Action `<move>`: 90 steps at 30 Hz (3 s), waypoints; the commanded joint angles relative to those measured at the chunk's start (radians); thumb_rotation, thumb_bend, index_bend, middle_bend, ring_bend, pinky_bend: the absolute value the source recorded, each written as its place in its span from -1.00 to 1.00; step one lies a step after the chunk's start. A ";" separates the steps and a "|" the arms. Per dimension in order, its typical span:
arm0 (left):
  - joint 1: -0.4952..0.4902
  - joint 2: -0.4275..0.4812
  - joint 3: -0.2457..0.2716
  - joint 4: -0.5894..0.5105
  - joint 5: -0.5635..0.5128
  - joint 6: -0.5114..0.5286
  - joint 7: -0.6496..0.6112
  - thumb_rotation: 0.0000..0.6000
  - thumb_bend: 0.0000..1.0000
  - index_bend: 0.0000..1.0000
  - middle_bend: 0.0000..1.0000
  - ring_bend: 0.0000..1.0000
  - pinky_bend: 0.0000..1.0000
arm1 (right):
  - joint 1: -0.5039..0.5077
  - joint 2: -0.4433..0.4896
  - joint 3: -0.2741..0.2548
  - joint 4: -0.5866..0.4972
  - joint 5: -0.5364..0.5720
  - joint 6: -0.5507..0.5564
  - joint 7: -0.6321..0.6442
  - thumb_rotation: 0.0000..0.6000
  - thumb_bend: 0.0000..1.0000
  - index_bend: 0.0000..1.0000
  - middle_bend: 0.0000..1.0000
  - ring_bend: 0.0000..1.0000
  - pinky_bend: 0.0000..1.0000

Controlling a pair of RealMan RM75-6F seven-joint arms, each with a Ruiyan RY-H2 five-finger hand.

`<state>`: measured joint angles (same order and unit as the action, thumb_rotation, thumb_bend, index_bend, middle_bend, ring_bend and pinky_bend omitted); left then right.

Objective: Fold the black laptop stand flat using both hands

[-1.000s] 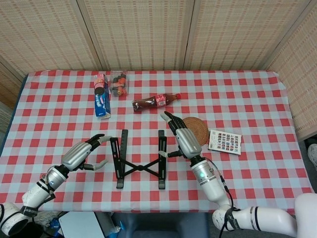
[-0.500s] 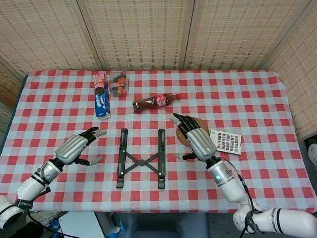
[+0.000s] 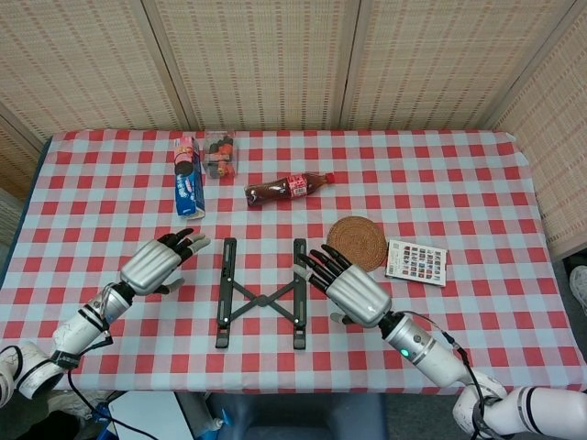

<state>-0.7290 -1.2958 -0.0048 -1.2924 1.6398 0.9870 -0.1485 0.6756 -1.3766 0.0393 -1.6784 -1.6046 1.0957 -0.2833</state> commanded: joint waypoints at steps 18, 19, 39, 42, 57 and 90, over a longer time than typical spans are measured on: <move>-0.041 -0.200 -0.026 0.177 -0.128 -0.128 0.052 1.00 -0.45 -1.00 -1.00 -0.96 -0.60 | -0.009 -0.232 -0.019 0.280 -0.078 0.044 -0.100 1.00 -1.00 -1.00 -1.00 -1.00 -1.00; -0.043 -0.206 -0.026 0.184 -0.128 -0.129 0.056 1.00 -0.45 -1.00 -1.00 -0.96 -0.60 | -0.008 -0.236 -0.021 0.288 -0.079 0.040 -0.100 1.00 -1.00 -1.00 -1.00 -1.00 -1.00; -0.072 -0.284 -0.022 0.250 -0.146 -0.169 0.008 1.00 -0.45 -1.00 -1.00 -0.97 -0.60 | 0.004 -0.324 -0.039 0.486 -0.108 0.039 -0.062 1.00 -1.00 -1.00 -1.00 -1.00 -1.00; -0.074 -0.292 -0.025 0.253 -0.149 -0.170 0.002 1.00 -0.45 -1.00 -1.00 -0.97 -0.60 | 0.007 -0.343 -0.042 0.514 -0.112 0.038 -0.060 1.00 -1.00 -1.00 -1.00 -1.00 -1.00; -0.087 -0.312 -0.029 0.261 -0.156 -0.176 -0.016 1.00 -0.45 -1.00 -1.00 -0.97 -0.60 | 0.022 -0.384 -0.038 0.567 -0.107 0.023 -0.063 1.00 -1.00 -1.00 -1.00 -1.00 -1.00; -0.095 -0.319 -0.033 0.241 -0.185 -0.200 -0.039 1.00 -0.45 -1.00 -1.00 -0.97 -0.60 | 0.061 -0.491 -0.030 0.692 -0.111 0.032 -0.031 1.00 -1.00 -1.00 -1.00 -1.00 -1.00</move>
<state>-0.8244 -1.6146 -0.0375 -1.0509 1.4563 0.7878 -0.1856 0.7360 -1.8646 0.0091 -0.9889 -1.7147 1.1247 -0.3169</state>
